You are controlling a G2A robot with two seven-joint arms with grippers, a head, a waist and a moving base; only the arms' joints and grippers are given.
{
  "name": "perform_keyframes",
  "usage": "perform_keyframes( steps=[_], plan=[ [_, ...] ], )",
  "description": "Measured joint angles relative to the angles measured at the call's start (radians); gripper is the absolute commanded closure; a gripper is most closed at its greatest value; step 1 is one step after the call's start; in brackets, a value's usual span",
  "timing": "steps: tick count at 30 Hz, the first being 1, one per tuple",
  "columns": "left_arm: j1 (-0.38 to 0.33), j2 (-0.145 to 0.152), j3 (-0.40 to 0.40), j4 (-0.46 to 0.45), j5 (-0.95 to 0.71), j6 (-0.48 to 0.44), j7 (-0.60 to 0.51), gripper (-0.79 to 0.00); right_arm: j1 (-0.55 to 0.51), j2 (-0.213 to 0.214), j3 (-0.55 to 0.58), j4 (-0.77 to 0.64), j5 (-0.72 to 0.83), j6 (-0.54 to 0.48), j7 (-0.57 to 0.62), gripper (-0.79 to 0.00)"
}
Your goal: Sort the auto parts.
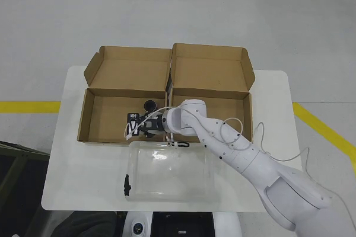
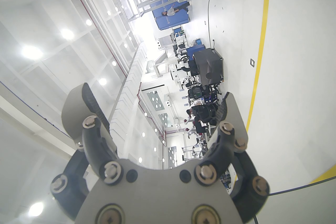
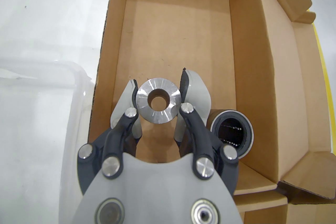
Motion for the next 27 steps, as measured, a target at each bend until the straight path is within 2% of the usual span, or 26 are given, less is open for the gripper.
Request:
perform_keyframes(
  steps=[4, 11, 16, 27],
  plan=[
    [0.000, 0.000, 0.000, 0.000, 0.000, 0.000, 0.000, -0.785, 0.008, -0.013, -0.008, 0.034, -0.008, 0.001, 0.001, -0.006],
    [0.000, 0.000, 0.000, 0.000, 0.000, 0.000, 0.000, -0.785, 0.019, -0.033, -0.016, 0.079, -0.024, 0.000, 0.015, -0.132],
    [0.000, 0.000, 0.000, 0.000, 0.000, 0.000, 0.000, -0.785, 0.026, -0.043, -0.018, 0.100, -0.037, -0.004, 0.036, -0.145],
    [0.000, 0.000, 0.000, 0.000, 0.000, 0.000, 0.000, -0.785, 0.025, -0.054, -0.007, 0.114, -0.063, -0.013, 0.057, -0.317]
  ],
)
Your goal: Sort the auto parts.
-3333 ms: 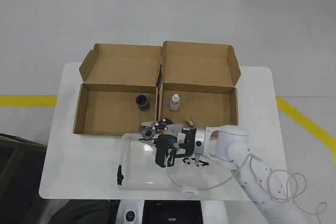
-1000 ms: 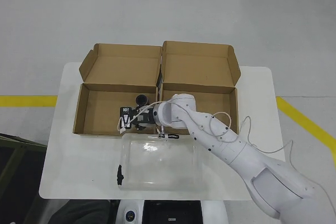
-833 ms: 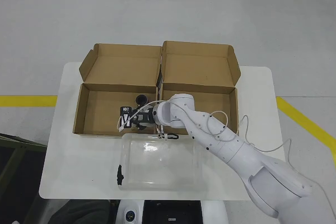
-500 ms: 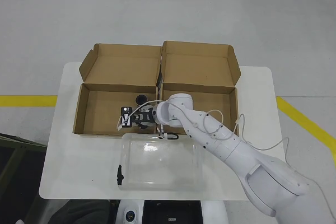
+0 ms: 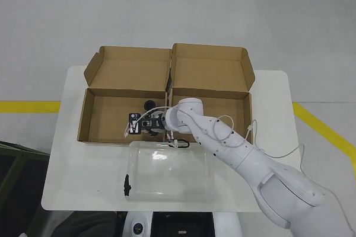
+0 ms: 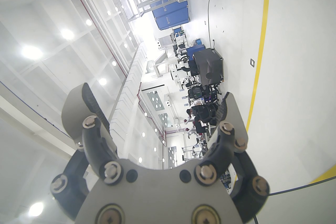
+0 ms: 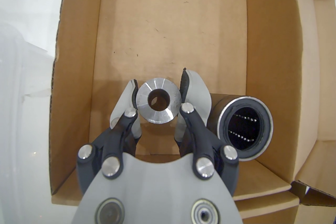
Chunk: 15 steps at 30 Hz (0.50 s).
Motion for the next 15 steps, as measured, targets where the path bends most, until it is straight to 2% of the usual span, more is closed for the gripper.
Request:
perform_keyframes(
  steps=[7, 15],
  plan=[
    [0.000, 0.000, 0.000, 0.000, 0.000, 0.000, 0.000, -0.785, -0.009, -0.002, 0.016, -0.015, 0.001, -0.013, -0.002, -0.329],
    [0.000, 0.000, 0.000, 0.000, 0.000, 0.000, 0.000, -0.785, -0.018, 0.008, 0.060, -0.108, -0.007, -0.021, -0.042, -0.329]
  ],
)
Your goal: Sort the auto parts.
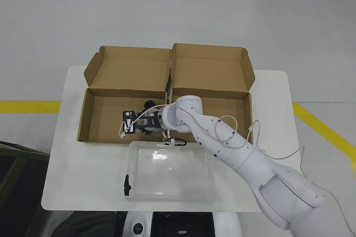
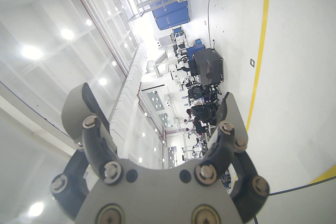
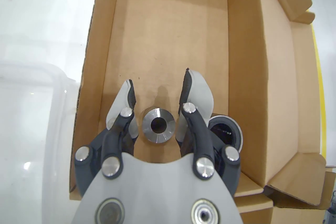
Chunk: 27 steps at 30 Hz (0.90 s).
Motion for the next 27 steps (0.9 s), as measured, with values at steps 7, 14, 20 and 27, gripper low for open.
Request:
perform_keyframes(
  steps=[7, 14, 20, 27],
  plan=[
    [0.000, 0.000, 0.000, 0.000, 0.000, 0.000, 0.000, -0.785, -0.029, 0.019, 0.059, -0.105, -0.002, -0.001, -0.039, -0.339],
    [0.000, 0.000, 0.000, 0.000, 0.000, 0.000, 0.000, -0.785, -0.109, 0.060, 0.154, -0.265, -0.022, -0.010, -0.051, -0.354],
    [0.000, 0.000, 0.000, 0.000, 0.000, 0.000, 0.000, -0.785, -0.223, 0.104, 0.250, -0.431, -0.055, -0.034, -0.031, -0.372],
    [0.000, 0.000, 0.000, 0.000, 0.000, 0.000, 0.000, -0.785, -0.373, 0.149, 0.367, -0.587, -0.070, -0.055, -0.025, -0.453]
  ],
)
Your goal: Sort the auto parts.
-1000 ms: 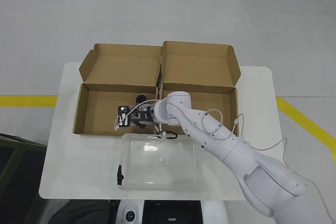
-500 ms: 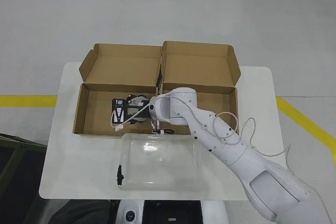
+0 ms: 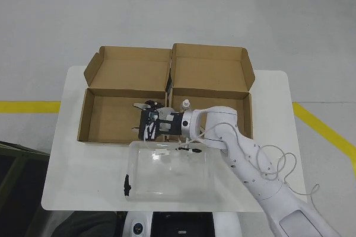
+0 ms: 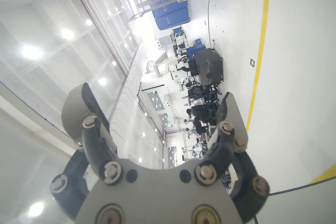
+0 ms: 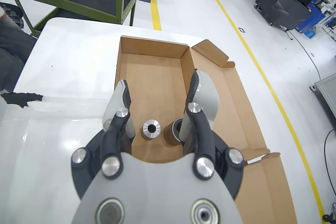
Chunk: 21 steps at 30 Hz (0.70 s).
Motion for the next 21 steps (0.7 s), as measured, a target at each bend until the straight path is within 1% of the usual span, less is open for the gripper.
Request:
perform_keyframes(
  steps=[5, 9, 10, 11, 13, 21],
  plan=[
    [0.000, 0.000, 0.000, 0.000, 0.000, 0.000, 0.000, -0.785, -0.095, 0.028, 0.083, -0.080, -0.011, -0.022, -0.013, -0.462],
    [0.000, 0.000, 0.000, 0.000, 0.000, 0.000, 0.000, -0.785, -0.168, 0.050, 0.158, -0.143, -0.019, -0.034, -0.036, -0.517],
    [0.000, 0.000, 0.000, 0.000, 0.000, 0.000, 0.000, -0.785, -0.184, 0.054, 0.174, -0.156, -0.021, -0.034, -0.043, -0.557],
    [0.000, 0.000, 0.000, 0.000, 0.000, 0.000, 0.000, -0.785, -0.200, 0.058, 0.189, -0.167, -0.022, -0.034, -0.049, -0.683],
    [0.000, 0.000, 0.000, 0.000, 0.000, 0.000, 0.000, -0.785, -0.236, 0.068, 0.224, -0.194, -0.026, -0.034, -0.065, -0.785],
    [0.000, 0.000, 0.000, 0.000, 0.000, 0.000, 0.000, -0.785, -0.371, 0.100, 0.362, -0.256, -0.027, -0.027, -0.134, -0.785]
  ],
)
